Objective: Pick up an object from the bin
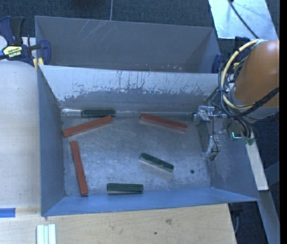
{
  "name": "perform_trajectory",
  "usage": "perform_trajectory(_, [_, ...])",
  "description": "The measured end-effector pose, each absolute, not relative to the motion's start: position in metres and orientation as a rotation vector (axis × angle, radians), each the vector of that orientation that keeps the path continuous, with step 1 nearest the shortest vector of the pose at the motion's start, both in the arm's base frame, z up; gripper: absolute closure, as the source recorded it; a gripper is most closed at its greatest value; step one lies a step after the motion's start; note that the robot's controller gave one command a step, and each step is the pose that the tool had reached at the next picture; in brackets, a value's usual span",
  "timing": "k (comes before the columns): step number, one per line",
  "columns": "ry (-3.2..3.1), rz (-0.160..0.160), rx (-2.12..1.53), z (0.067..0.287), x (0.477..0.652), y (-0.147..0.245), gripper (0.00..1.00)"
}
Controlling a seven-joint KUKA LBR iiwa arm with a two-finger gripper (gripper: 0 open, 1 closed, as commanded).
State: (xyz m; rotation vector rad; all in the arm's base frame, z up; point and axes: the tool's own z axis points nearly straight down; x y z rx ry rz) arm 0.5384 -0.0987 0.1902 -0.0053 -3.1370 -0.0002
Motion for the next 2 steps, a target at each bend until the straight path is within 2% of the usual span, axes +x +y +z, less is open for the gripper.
perform_trajectory(1, [-3.136,-0.005,0.037,0.0692,0.5218,0.0044,0.0])
perform_trajectory(2, [-3.145,0.0,0.032,0.0737,0.5246,0.0002,1.0])
